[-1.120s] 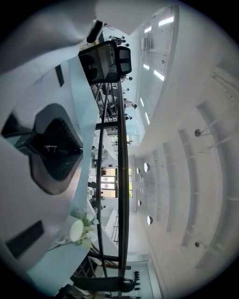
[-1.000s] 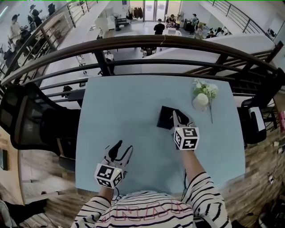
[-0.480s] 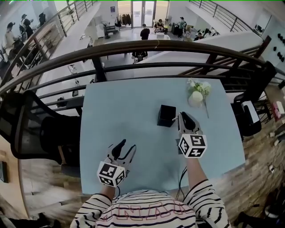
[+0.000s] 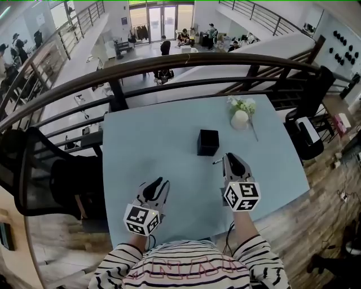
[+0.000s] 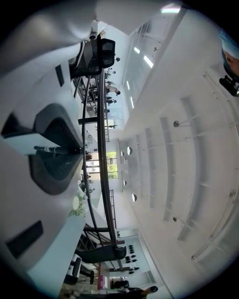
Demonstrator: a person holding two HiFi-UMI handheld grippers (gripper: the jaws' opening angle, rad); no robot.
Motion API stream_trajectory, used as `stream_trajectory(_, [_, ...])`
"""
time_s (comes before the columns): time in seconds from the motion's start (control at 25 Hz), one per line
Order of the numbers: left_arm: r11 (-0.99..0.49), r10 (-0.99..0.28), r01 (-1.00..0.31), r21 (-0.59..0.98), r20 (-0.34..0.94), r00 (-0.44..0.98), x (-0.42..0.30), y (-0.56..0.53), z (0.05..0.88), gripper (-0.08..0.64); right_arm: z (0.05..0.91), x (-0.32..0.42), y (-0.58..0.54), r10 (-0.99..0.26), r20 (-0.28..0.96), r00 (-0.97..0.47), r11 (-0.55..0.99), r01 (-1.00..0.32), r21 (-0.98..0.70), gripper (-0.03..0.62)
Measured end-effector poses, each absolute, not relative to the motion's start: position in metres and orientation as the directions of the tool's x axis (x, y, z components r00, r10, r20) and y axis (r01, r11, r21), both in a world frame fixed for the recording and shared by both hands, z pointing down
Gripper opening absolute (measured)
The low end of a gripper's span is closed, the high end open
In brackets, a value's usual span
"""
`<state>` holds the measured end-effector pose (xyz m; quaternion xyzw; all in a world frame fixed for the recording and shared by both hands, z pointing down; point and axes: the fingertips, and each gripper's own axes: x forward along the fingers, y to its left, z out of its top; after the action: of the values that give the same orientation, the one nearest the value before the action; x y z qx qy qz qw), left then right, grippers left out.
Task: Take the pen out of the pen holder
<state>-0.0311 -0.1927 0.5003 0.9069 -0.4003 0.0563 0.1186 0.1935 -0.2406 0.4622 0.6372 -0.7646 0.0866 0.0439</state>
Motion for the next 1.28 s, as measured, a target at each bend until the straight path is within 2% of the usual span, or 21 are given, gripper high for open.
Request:
stream_trajectory(0.4, [-0.693, -0.676, -0.705, 0.149, 0.205, 0.708, -0.052, -0.172, 0.505, 0.038, 0.471, 0.169, -0.184, -0.976, 0.176, -0.126, 0.108, -0.988, -0.106, 0.057])
stream_trajectory(1.28, [-0.752, -0.623, -0.647, 0.125, 0.188, 0.76, -0.063, -0.141, 0.505, 0.029, 0.501, 0.134, -0.102, -0.973, 0.221, -0.061, 0.03, -0.99, -0.139, 0.055])
